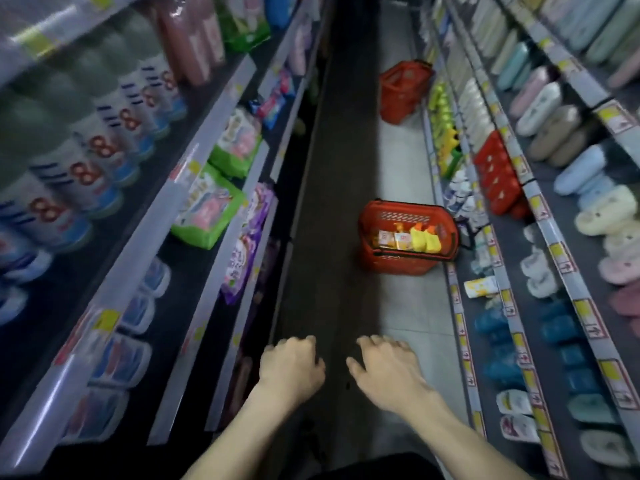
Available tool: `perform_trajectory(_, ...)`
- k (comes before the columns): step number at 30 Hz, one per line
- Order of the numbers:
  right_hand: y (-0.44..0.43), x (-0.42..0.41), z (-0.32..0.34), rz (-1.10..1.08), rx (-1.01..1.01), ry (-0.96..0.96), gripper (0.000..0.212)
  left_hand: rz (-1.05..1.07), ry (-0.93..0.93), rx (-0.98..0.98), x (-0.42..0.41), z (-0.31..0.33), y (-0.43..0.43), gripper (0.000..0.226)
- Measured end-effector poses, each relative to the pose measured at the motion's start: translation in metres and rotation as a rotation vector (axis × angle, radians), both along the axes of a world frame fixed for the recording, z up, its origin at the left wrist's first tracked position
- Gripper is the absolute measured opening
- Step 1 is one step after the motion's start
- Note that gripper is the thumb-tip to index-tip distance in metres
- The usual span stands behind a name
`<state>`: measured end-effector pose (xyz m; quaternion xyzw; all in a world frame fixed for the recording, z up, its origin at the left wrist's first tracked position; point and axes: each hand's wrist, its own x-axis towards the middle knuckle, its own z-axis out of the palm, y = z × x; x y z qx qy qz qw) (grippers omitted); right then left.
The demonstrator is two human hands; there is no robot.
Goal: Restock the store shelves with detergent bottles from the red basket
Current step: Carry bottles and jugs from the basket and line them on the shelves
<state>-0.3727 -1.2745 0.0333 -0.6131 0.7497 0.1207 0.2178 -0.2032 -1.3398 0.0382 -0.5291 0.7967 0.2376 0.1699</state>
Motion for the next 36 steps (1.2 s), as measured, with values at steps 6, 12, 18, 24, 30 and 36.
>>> perform_trajectory(6,-0.037,-0.051,-0.006,-0.159,-0.001,-0.030,0.052,-0.134,-0.022,0.017,-0.066,-0.009,-0.059,0.039)
perform_trajectory(12,-0.079,-0.131,-0.018,-0.200,0.013,-0.048,0.048,-0.207,-0.035,0.057,-0.150,-0.024,-0.109,0.035)
perform_trajectory(18,-0.125,-0.223,-0.018,-0.207,0.013,-0.045,0.049,-0.211,-0.066,0.055,-0.244,-0.023,-0.159,0.034)
perform_trajectory(24,-0.184,-0.293,-0.029,-0.176,0.058,-0.048,0.049,-0.174,-0.098,0.162,-0.322,-0.037,-0.207,0.039)
perform_trajectory(30,-0.255,-0.332,-0.054,-0.151,0.117,-0.052,0.049,-0.192,-0.087,0.198,-0.363,-0.058,-0.269,0.039)
perform_trajectory(36,-0.334,-0.363,-0.085,-0.176,0.180,-0.042,0.047,-0.261,-0.094,0.239,-0.393,-0.094,-0.362,0.036)
